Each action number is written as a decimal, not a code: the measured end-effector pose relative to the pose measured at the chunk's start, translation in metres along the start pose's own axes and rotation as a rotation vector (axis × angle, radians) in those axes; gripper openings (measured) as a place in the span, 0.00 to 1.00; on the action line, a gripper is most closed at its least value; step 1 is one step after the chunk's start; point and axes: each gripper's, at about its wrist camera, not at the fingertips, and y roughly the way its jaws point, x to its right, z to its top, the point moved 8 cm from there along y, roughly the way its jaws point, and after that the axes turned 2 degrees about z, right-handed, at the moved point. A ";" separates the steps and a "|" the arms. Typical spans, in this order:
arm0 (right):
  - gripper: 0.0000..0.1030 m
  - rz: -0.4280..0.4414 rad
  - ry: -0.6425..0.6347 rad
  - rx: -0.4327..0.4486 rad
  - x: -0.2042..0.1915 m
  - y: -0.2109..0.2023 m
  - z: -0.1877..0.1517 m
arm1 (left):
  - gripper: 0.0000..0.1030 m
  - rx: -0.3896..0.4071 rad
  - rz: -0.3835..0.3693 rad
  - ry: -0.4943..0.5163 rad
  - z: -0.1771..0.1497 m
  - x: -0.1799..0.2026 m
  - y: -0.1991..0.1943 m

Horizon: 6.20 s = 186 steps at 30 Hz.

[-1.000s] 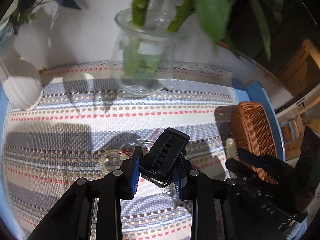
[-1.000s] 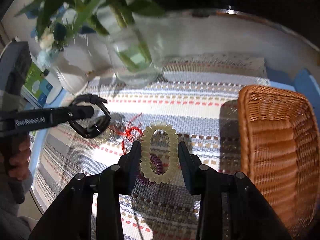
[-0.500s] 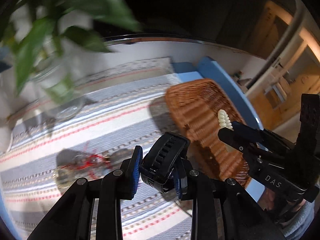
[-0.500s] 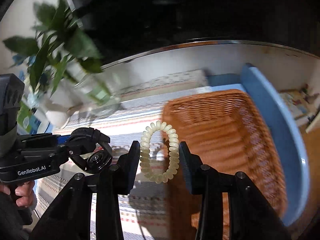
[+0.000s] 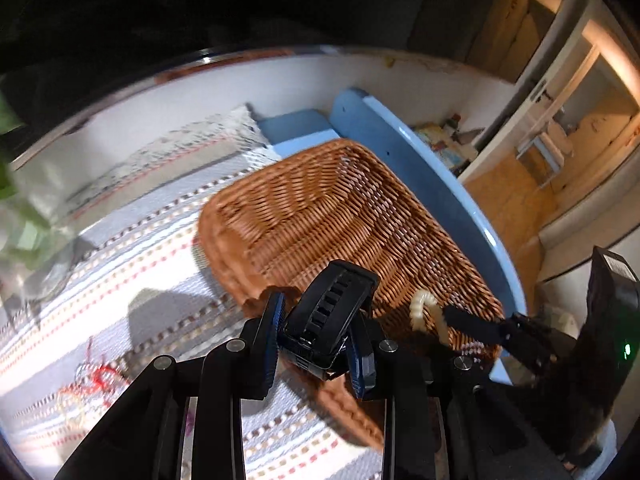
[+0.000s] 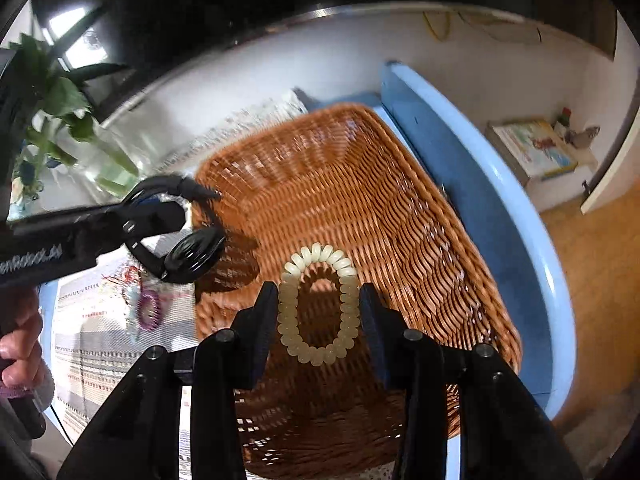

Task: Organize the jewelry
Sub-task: 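Lift and carry the watch and bracelet in both tools over the wicker basket, then open the right tool to drop the bracelet while the left tool drops the watch, then move both open tools back to the jewelry on the tablecloth, then grasp the clear bead bracelet with the left tool while the right tool grasps the purple coil tie, then lift and carry both held items over the wicker basket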

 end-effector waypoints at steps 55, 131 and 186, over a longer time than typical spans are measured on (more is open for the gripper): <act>0.74 -0.020 0.154 0.014 0.008 -0.011 -0.032 | 0.59 -0.046 -0.045 0.010 -0.030 0.005 -0.002; 0.13 0.218 -0.266 -0.105 -0.200 0.077 -0.024 | 0.08 0.217 0.138 -0.685 -0.168 -0.304 -0.093; 0.11 0.087 -0.125 0.085 -0.125 -0.006 0.004 | 0.09 0.156 0.027 -0.393 -0.081 -0.166 -0.071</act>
